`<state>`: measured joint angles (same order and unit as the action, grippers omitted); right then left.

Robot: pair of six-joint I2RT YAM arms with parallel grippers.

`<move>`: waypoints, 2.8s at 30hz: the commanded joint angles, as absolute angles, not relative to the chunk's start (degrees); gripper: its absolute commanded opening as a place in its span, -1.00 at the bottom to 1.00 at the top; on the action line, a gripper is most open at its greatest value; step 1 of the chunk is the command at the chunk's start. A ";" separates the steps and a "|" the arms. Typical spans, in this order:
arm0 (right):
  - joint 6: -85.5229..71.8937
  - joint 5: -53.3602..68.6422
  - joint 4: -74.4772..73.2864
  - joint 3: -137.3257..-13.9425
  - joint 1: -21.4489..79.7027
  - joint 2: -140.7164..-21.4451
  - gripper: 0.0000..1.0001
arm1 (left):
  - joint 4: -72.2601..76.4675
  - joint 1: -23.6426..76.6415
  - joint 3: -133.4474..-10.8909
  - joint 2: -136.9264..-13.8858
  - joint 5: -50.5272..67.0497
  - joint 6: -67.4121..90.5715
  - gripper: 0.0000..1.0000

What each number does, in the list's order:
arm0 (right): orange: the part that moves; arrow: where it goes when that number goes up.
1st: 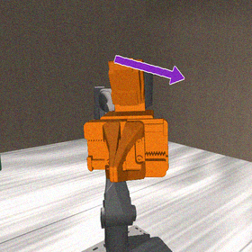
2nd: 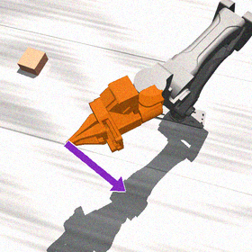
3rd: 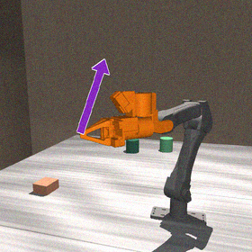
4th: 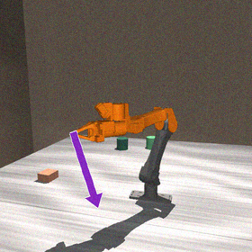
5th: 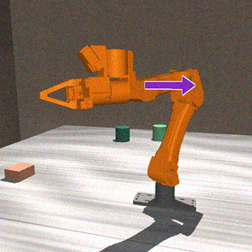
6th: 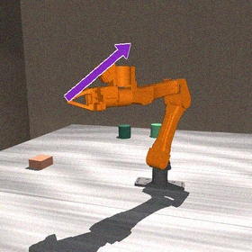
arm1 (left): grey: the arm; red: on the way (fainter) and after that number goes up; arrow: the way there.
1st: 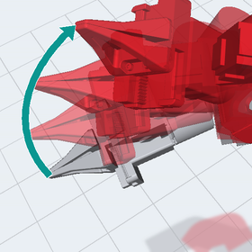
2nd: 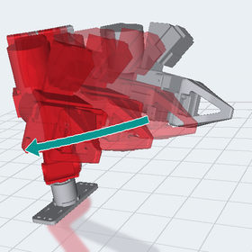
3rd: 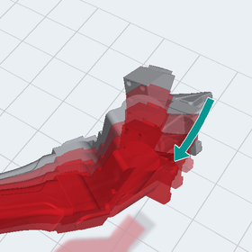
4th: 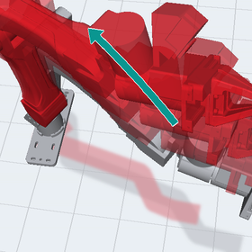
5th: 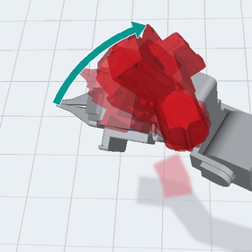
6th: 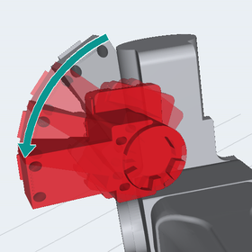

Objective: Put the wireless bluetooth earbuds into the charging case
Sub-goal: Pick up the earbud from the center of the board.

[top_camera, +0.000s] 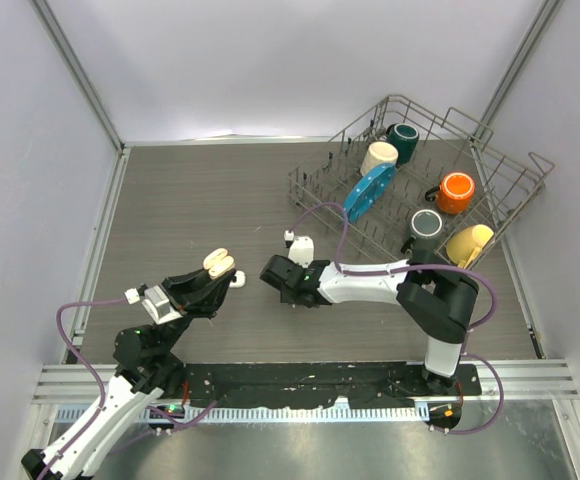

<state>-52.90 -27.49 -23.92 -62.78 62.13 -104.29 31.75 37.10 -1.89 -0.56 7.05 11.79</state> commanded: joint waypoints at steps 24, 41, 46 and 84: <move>-58.89 -28.04 -30.32 -60.03 63.90 -101.60 -0.17 | 31.90 37.09 0.70 2.37 6.24 12.39 -1.00; -57.57 -24.87 -26.90 -60.91 63.90 -104.77 -0.30 | 31.90 37.09 0.70 2.37 6.24 12.75 -1.00; -58.27 -24.17 -26.81 -60.30 63.90 -104.33 -0.33 | 31.90 37.09 0.70 2.37 6.15 12.66 -1.00; -23.97 -62.49 34.58 -41.06 80.59 -67.32 -0.98 | 39.02 37.09 1.67 -5.53 4.13 12.39 -1.00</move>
<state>-40.91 -53.54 10.31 -44.45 77.30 -68.62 33.26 37.10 -1.89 -3.33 4.99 12.08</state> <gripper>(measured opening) 0.274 0.319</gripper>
